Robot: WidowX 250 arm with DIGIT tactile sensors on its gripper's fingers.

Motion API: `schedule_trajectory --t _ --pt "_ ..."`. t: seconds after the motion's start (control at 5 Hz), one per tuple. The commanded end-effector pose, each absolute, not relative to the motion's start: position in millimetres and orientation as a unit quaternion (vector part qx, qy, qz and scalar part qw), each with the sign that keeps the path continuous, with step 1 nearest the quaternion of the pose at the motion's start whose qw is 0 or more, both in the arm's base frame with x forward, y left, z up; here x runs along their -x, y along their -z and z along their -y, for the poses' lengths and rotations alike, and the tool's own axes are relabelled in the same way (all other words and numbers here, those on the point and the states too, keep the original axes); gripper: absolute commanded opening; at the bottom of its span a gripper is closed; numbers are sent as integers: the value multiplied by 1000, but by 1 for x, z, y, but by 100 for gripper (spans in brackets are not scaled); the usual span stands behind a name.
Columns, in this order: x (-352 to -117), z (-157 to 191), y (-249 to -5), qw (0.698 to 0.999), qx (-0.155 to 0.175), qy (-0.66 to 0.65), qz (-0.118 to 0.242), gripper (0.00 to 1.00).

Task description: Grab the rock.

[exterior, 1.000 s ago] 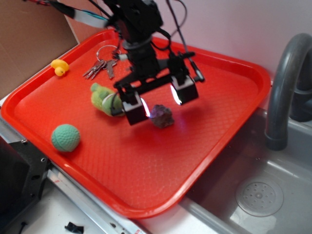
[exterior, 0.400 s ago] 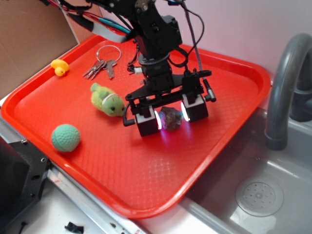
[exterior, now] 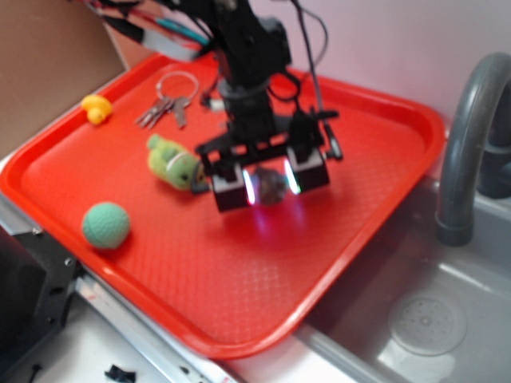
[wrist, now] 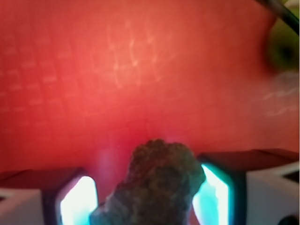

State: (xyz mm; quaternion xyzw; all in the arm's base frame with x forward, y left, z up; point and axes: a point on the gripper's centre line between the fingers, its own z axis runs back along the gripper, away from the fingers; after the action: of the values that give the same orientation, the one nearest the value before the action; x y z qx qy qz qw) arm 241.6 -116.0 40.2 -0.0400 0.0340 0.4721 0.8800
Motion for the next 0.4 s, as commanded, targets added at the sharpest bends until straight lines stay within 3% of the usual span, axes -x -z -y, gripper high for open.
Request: schedule_trajectory --t 0.0,0.2 --pt "-243 80 -137 961 95 -255 -45 0" --pt "-229 79 -165 980 141 -128 -55 0"
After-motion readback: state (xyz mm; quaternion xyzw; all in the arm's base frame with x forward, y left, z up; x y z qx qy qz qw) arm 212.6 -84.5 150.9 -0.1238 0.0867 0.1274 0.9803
